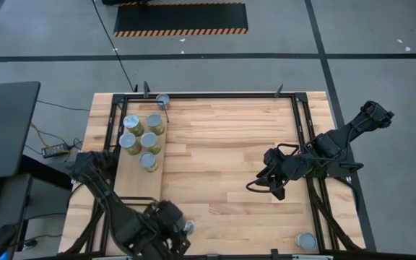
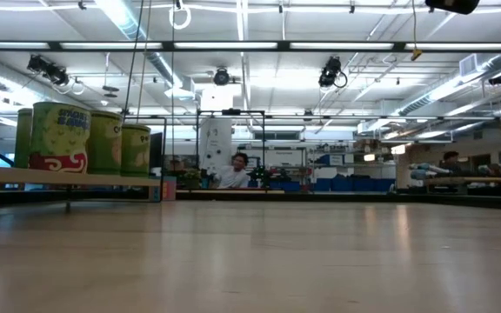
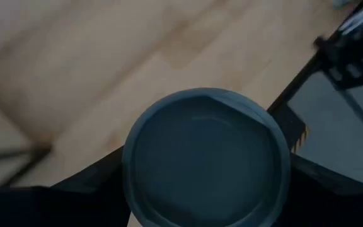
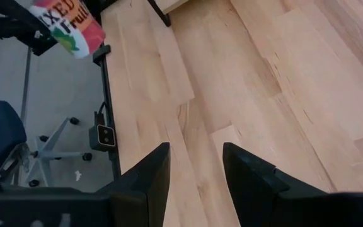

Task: Pick and place cans onto a shelf
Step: Put the canned mix fruit on the shelf

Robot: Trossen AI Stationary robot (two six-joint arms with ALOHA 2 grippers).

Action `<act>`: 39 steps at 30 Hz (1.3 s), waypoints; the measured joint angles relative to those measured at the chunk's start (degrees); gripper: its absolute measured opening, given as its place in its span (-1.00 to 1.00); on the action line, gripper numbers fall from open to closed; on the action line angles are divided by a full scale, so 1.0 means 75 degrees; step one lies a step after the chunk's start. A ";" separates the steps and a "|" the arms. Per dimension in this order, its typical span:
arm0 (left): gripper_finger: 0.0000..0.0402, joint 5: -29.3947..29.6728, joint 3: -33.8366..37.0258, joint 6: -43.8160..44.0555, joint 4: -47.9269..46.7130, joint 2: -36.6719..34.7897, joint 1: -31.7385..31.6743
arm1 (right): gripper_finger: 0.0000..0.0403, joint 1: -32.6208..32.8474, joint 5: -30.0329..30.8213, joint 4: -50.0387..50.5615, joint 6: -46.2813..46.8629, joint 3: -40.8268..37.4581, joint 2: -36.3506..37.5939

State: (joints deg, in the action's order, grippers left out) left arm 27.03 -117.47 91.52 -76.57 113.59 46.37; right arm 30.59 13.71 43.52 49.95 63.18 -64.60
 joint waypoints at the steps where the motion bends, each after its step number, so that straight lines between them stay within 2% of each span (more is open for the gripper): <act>1: 0.44 0.0148 -0.0168 -0.0164 -0.0087 -0.0005 -0.0081 | -0.24 0.0000 0.0017 -0.0038 0.0001 0.0002 0.0000; 5: 0.44 0.0824 -0.0852 -0.0313 -0.1187 -0.0016 -0.0428 | -0.24 0.0000 0.0025 -0.0115 0.0003 0.0000 0.0000; 8: 0.44 0.0938 -0.1036 -0.0418 -0.1805 -0.0134 -0.0705 | -0.24 0.0000 0.0036 -0.0139 0.0003 0.0000 0.0000; 12: 0.44 0.1126 -0.0434 -0.0550 -0.1789 -0.0923 -0.0983 | -0.24 0.0000 0.0039 -0.0137 0.0004 0.0003 0.0000; 17: 0.44 0.1136 0.1397 -0.0148 -0.1791 -0.2397 -0.1177 | -0.24 0.0000 0.0039 -0.0136 0.0000 0.0003 0.0000; 21: 0.44 0.0614 0.2945 0.0319 -0.1793 -0.3618 -0.1141 | -0.24 0.0000 0.0040 -0.0139 -0.0006 0.0003 0.0000; 23: 0.44 0.0080 0.3576 0.0489 -0.1796 -0.4214 -0.1134 | -0.24 0.0000 0.0039 -0.0139 -0.0031 0.0003 0.0000; 32: 0.45 -0.2411 0.5486 0.1131 -0.1804 -0.6133 -0.1160 | -0.24 -0.0108 0.0038 -0.0137 -0.0305 0.0003 0.0000; 39: 0.45 -0.2897 0.7144 0.1603 -0.1798 -0.6960 -0.1163 | -0.24 -0.0291 0.0039 -0.0139 -0.0286 0.0003 0.0000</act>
State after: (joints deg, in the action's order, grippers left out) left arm 5.30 -63.89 103.54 -90.06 61.39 37.65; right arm 28.41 14.00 42.48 47.81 63.20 -64.60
